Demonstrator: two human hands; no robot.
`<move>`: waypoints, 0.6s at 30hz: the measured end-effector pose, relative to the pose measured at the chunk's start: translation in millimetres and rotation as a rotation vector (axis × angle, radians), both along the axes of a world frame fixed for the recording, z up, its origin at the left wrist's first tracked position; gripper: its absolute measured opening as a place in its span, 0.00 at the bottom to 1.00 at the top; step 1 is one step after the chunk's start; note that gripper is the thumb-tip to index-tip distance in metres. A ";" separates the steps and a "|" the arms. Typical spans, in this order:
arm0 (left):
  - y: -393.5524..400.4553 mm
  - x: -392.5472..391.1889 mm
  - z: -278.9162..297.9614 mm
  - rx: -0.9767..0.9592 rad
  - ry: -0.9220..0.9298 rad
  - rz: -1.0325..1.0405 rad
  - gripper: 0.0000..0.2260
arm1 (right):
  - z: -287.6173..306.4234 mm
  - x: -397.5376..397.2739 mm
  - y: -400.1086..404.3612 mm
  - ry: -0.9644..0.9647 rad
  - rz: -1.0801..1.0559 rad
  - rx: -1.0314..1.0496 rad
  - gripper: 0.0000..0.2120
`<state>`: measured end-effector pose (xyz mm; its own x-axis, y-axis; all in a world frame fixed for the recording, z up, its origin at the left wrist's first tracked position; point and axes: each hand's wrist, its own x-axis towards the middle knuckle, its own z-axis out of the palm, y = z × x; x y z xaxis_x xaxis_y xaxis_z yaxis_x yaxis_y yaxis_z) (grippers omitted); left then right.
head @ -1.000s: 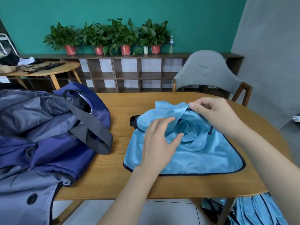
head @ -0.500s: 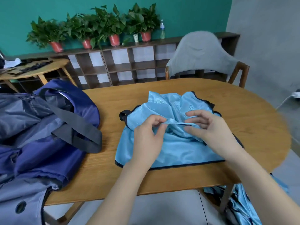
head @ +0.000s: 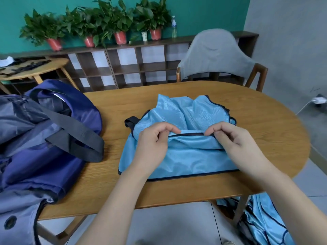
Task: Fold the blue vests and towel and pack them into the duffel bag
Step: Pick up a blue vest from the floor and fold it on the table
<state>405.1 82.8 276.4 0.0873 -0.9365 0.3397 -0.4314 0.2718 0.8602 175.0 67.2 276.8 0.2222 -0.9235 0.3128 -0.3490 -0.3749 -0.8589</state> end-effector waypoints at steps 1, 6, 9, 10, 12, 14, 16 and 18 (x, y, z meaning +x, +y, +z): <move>2.1 -0.9 0.6 0.015 -0.001 -0.007 0.16 | -1.0 0.8 0.6 -0.015 0.003 0.003 0.11; 8.4 -3.3 2.0 -0.012 -0.022 -0.033 0.08 | 3.2 4.6 5.4 -0.050 0.037 -0.019 0.03; 10.0 -1.3 1.3 -0.026 -0.073 -0.049 0.09 | 3.4 5.4 4.3 -0.041 0.035 -0.036 0.05; 9.6 0.4 1.1 -0.024 -0.090 -0.049 0.10 | 2.8 5.3 4.1 -0.022 0.032 -0.038 0.07; 9.1 3.7 0.9 -0.027 -0.115 -0.056 0.12 | 1.2 4.5 3.5 0.033 0.022 -0.060 0.12; 8.9 5.2 0.4 -0.042 -0.133 -0.048 0.13 | 0.4 4.0 2.8 0.069 0.013 -0.084 0.16; 7.5 6.1 -0.2 -0.066 -0.131 -0.020 0.12 | 0.9 6.2 3.5 0.097 0.010 -0.110 0.15; 6.0 6.6 -0.5 -0.080 -0.097 -0.010 0.10 | 1.0 10.1 4.5 0.147 0.010 -0.151 0.09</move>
<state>411.6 88.8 275.9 0.0410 -0.9069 0.4194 -0.5082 0.3425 0.7902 185.2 71.6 277.8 0.2841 -0.8661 0.4114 -0.4619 -0.4996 -0.7328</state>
